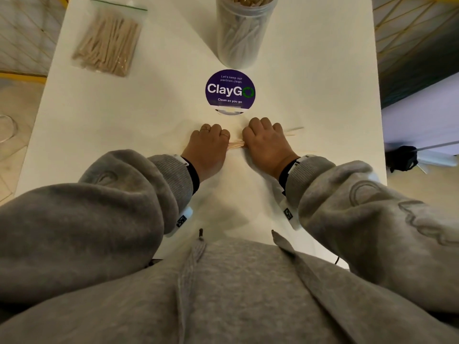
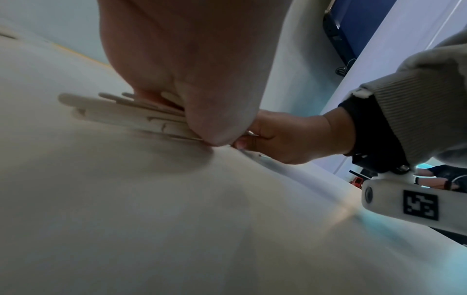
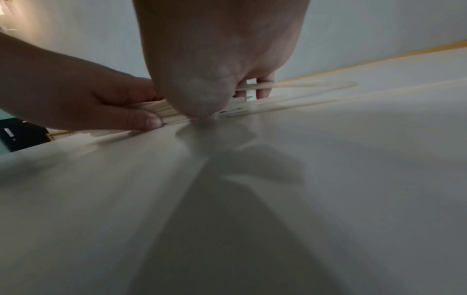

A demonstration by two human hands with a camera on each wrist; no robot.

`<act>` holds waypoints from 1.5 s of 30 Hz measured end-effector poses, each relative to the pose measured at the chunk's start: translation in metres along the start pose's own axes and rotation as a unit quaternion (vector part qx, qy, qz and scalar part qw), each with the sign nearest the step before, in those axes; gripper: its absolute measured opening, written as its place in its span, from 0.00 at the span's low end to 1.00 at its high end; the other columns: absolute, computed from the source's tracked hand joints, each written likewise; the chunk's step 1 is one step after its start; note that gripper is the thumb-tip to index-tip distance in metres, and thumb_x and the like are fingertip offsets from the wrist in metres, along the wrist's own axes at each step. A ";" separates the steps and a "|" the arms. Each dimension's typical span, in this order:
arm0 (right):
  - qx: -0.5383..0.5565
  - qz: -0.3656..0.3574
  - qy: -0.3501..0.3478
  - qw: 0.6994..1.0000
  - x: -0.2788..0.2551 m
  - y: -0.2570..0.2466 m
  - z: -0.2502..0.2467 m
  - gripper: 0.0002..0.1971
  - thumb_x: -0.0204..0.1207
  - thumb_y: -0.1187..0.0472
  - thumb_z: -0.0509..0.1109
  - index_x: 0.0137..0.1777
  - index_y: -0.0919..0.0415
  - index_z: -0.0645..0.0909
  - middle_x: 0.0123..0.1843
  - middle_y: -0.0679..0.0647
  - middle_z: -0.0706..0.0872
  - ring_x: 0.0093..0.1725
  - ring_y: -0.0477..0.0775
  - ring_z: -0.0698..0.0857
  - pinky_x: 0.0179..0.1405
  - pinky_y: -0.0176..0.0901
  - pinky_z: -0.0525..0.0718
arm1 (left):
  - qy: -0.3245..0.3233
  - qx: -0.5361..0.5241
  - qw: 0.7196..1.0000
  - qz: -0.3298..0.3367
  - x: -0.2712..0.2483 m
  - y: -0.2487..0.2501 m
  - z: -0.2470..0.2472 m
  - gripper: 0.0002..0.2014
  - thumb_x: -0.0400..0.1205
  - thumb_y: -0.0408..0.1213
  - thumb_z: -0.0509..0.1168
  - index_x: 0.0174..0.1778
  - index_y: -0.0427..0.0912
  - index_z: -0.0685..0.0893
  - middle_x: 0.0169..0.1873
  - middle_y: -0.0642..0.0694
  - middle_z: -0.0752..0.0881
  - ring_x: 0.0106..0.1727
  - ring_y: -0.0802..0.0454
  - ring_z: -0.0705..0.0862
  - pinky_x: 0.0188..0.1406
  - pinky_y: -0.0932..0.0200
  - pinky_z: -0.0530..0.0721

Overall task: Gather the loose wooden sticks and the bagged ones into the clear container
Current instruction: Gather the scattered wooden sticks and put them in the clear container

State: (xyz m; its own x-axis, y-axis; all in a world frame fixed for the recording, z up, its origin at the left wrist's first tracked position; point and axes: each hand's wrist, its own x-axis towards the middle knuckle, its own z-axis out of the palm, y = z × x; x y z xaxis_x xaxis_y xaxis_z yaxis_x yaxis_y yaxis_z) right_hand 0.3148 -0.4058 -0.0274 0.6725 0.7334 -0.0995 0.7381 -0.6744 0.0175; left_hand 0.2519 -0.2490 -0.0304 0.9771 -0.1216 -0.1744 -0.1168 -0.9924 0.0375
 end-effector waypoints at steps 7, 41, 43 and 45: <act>0.011 -0.097 -0.054 0.994 0.004 0.006 -0.009 0.15 0.73 0.60 0.49 0.40 0.67 0.77 0.35 0.64 0.81 0.29 0.64 0.78 0.27 0.46 0.67 | -0.049 -0.034 0.998 0.019 0.005 -0.015 -0.013 0.16 0.83 0.38 0.56 0.64 0.33 0.70 0.55 0.34 0.78 0.53 0.33 0.79 0.42 0.44 0.75; 0.075 0.064 -0.089 0.991 -0.039 0.051 -0.012 0.09 0.82 0.66 0.57 0.54 0.72 0.75 0.49 0.70 0.80 0.43 0.70 0.80 0.37 0.55 0.68 | -0.048 -0.114 0.992 -0.029 0.000 -0.015 -0.013 0.12 0.84 0.36 0.58 0.58 0.32 0.73 0.53 0.34 0.77 0.42 0.35 0.82 0.33 0.49 0.72; 0.115 0.086 -0.106 0.984 -0.041 0.059 -0.017 0.08 0.82 0.66 0.55 0.55 0.68 0.72 0.47 0.67 0.80 0.41 0.66 0.78 0.39 0.53 0.70 | -0.031 -0.123 0.992 -0.027 -0.004 -0.027 -0.014 0.13 0.83 0.34 0.56 0.60 0.31 0.71 0.52 0.32 0.79 0.44 0.32 0.82 0.35 0.46 0.75; 0.168 0.119 -0.131 0.970 -0.042 0.066 -0.022 0.04 0.81 0.69 0.55 0.53 0.64 0.69 0.42 0.61 0.77 0.39 0.62 0.75 0.36 0.50 0.69 | -0.032 -0.144 0.988 -0.046 -0.007 -0.041 -0.020 0.16 0.84 0.36 0.55 0.64 0.30 0.70 0.51 0.30 0.82 0.47 0.30 0.83 0.41 0.43 0.78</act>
State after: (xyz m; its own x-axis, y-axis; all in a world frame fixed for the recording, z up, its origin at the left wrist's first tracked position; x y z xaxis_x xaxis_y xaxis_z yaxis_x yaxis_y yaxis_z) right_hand 0.3363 -0.4793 -0.0001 0.7519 0.5369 -0.3825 0.4749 -0.8436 -0.2506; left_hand 0.2532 -0.2071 -0.0111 0.9668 -0.0410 -0.2521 0.0366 -0.9546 0.2957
